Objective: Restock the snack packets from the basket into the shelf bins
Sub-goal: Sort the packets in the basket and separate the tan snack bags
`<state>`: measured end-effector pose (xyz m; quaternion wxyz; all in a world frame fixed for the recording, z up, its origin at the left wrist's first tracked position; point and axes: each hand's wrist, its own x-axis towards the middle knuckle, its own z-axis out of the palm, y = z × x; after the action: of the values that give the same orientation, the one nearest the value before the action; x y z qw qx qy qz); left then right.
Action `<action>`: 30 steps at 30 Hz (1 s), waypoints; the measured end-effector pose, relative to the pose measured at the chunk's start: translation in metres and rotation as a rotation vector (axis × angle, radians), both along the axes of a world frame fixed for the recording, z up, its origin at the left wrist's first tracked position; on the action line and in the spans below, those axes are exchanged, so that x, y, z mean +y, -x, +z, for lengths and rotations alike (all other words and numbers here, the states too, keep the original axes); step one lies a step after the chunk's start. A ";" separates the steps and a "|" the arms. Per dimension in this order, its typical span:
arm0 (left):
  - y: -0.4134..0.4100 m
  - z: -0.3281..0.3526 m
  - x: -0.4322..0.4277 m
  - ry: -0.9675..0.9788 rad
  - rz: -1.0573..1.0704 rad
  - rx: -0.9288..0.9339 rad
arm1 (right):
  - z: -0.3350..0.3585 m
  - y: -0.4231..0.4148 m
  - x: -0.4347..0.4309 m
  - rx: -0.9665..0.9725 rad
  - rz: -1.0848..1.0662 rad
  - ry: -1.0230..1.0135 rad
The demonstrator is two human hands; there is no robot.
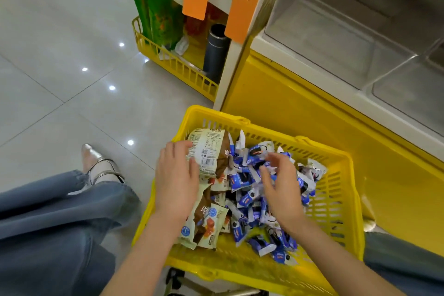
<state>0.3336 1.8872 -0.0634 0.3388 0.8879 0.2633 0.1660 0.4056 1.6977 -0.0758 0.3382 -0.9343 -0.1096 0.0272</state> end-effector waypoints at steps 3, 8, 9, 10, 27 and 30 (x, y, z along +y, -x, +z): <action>-0.020 -0.001 -0.042 0.209 -0.263 0.026 | -0.005 -0.017 -0.059 -0.100 -0.162 0.218; -0.062 -0.028 -0.112 0.386 -0.544 0.300 | -0.036 -0.025 -0.107 0.326 -0.056 0.411; -0.069 -0.034 -0.120 0.403 -0.549 0.324 | -0.042 -0.027 -0.110 0.358 -0.069 0.403; -0.076 -0.039 -0.127 0.412 -0.550 0.342 | -0.047 -0.030 -0.111 0.393 -0.105 0.373; -0.060 -0.062 -0.167 0.806 -0.478 0.388 | -0.028 -0.007 -0.124 0.386 -0.202 -0.135; -0.020 -0.066 -0.159 0.777 -0.580 0.484 | -0.032 0.024 -0.126 0.481 -0.083 -0.159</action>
<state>0.3536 1.7286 -0.1298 0.6036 0.7464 0.1198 -0.2533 0.3820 1.5714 -0.1077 0.4277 -0.8751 0.0108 0.2263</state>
